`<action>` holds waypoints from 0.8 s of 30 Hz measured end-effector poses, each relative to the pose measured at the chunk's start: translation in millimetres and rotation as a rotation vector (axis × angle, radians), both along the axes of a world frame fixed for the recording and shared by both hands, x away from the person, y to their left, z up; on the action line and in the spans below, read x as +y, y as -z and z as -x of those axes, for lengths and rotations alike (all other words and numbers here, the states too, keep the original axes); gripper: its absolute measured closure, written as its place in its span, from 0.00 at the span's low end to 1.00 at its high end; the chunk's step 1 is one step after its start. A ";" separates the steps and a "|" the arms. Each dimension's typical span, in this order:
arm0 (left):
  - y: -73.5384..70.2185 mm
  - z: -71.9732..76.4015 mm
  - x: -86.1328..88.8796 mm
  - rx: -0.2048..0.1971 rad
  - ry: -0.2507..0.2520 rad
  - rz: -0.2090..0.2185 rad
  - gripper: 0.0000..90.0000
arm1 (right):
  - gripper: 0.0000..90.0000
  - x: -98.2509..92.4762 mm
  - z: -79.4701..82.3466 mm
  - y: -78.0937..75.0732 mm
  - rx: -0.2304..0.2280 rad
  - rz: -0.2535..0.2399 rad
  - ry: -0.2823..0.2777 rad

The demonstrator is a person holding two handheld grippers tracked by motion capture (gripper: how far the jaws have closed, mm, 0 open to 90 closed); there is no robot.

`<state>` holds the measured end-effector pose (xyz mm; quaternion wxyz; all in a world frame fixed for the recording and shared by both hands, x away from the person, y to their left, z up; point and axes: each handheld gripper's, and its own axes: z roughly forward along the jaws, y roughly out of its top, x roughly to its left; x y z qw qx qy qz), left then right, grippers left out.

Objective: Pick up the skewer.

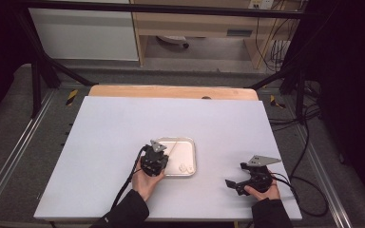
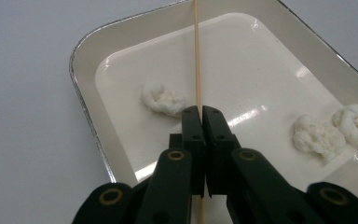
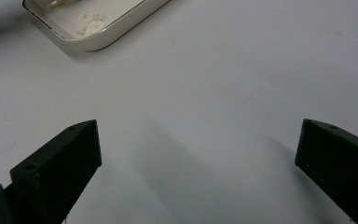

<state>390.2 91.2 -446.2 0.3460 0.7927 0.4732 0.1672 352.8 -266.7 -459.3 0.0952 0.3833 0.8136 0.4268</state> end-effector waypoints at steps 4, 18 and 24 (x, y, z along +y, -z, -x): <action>0.3 1.1 2.1 -0.008 0.001 0.006 0.99 | 0.01 0.1 0.0 0.0 0.000 0.000 0.000; -13.8 6.1 16.3 -0.041 0.066 0.042 0.99 | 0.01 0.3 0.2 -0.3 -0.005 -0.003 -0.001; -18.3 7.2 22.5 -0.048 0.128 0.018 0.99 | 0.01 4.8 0.1 -2.0 -0.021 0.021 -0.015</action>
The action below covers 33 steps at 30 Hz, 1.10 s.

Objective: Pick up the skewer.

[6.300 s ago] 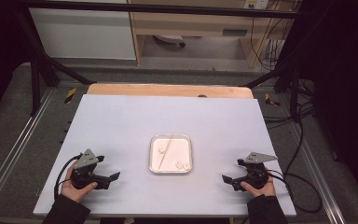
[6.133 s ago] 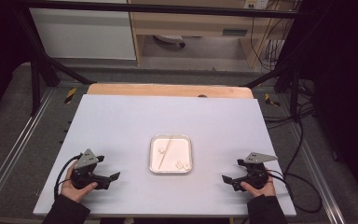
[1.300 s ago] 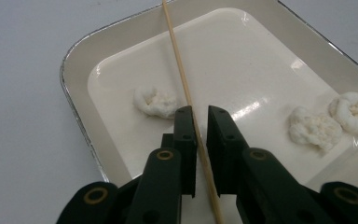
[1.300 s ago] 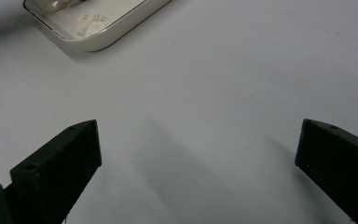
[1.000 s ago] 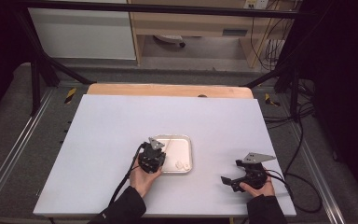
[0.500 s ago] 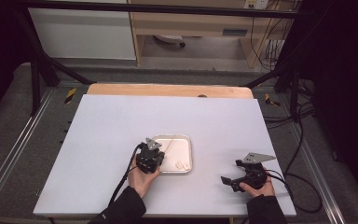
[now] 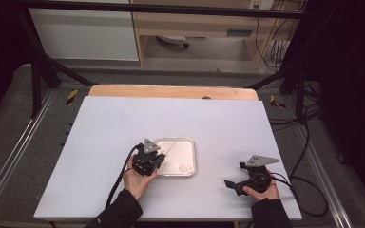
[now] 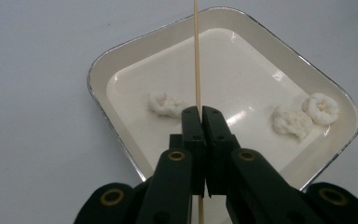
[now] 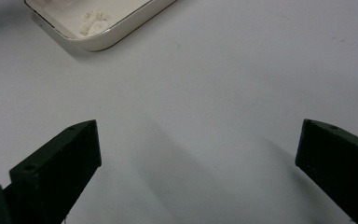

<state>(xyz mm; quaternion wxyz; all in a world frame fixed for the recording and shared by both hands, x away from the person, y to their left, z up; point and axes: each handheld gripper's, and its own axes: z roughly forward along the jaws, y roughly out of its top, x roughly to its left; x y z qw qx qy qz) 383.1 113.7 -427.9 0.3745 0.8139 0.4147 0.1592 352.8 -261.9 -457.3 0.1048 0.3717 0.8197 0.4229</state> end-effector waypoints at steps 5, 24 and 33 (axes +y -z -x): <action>-2.8 0.6 2.8 0.002 0.036 -0.005 0.99 | 0.01 4.1 -0.2 -1.4 -0.015 0.018 -0.001; -14.6 4.0 12.9 -0.013 0.145 -0.011 0.99 | 0.02 40.9 1.3 -19.4 -0.133 0.163 -0.080; -19.0 5.6 10.5 -0.007 0.185 -0.027 0.99 | 0.03 60.3 2.3 -26.2 -0.193 0.248 -0.131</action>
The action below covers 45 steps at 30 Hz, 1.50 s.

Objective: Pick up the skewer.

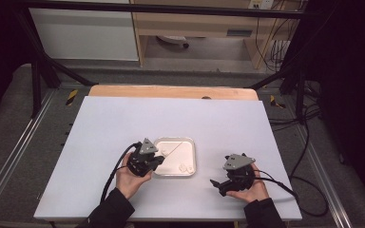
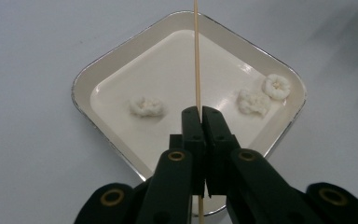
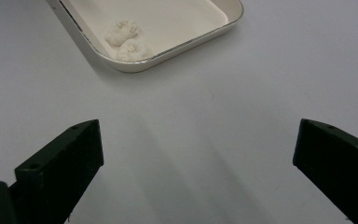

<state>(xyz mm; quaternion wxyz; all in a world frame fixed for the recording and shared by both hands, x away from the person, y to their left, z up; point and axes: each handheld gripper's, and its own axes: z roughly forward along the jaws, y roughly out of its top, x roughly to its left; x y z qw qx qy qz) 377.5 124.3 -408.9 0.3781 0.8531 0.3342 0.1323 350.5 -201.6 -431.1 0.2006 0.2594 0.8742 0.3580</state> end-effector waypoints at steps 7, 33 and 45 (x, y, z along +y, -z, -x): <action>-3.3 0.3 -5.7 0.007 0.042 -0.015 0.99 | 0.03 11.2 -2.0 -4.7 -0.042 0.071 -0.034; -14.8 8.3 -58.1 0.014 0.213 -0.088 0.99 | 0.14 34.6 2.9 -21.2 -0.237 0.263 -0.161; -15.8 10.3 -76.7 0.029 0.257 -0.128 0.99 | 0.31 39.4 6.5 -21.3 -0.350 0.378 -0.275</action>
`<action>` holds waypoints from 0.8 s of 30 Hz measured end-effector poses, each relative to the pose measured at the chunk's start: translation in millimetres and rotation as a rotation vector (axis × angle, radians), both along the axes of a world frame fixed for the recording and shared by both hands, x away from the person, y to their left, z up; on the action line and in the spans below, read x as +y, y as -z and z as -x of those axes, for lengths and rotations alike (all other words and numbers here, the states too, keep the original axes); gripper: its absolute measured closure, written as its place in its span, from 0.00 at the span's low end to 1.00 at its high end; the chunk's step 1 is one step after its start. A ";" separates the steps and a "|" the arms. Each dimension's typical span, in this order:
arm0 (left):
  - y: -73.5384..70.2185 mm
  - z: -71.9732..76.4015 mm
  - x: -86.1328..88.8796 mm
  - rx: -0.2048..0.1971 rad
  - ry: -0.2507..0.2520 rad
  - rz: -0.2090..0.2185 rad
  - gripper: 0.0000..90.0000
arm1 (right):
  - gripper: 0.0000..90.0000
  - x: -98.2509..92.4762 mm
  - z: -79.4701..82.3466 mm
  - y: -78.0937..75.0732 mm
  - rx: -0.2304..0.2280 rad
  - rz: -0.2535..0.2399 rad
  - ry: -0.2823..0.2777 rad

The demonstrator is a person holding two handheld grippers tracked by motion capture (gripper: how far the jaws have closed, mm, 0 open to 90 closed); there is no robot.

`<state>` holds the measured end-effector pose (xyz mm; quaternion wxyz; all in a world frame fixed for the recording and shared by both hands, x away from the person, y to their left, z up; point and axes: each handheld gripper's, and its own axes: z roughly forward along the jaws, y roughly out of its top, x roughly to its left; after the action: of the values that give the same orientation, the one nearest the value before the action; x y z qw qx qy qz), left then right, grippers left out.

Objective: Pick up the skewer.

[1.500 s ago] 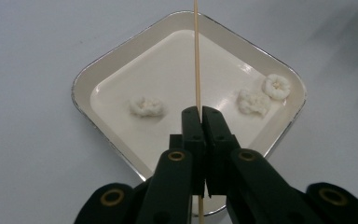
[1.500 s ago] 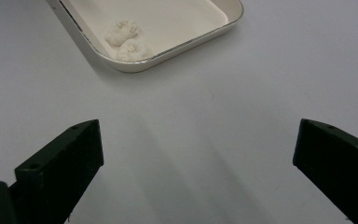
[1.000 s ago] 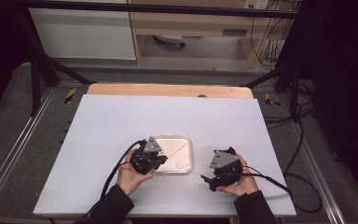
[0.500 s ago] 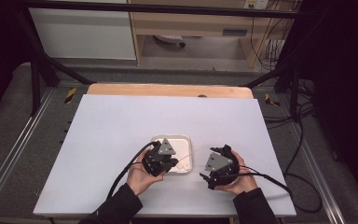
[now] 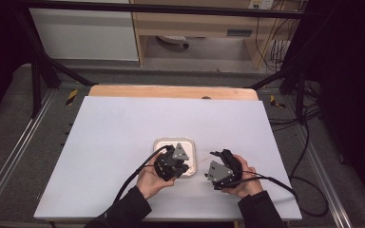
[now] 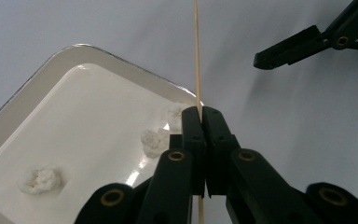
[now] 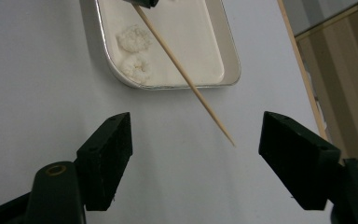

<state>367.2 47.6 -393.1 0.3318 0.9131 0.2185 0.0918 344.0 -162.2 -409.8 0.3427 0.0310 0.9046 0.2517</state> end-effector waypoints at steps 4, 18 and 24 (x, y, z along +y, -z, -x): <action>-0.7 1.4 -5.7 -0.006 0.021 -0.012 0.99 | 0.39 1.6 -0.3 0.9 -0.028 0.044 -0.048; -0.5 4.0 -20.8 -0.001 0.064 -0.034 0.99 | 0.67 4.7 1.0 6.0 -0.120 0.204 -0.173; -1.1 6.1 -24.4 -0.003 0.082 -0.042 0.99 | 0.80 5.6 2.0 9.5 -0.124 0.252 -0.211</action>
<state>361.1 23.2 -392.0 0.3162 0.9279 0.1786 0.0841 342.0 -156.6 -419.3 0.3707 -0.1228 0.9043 0.1724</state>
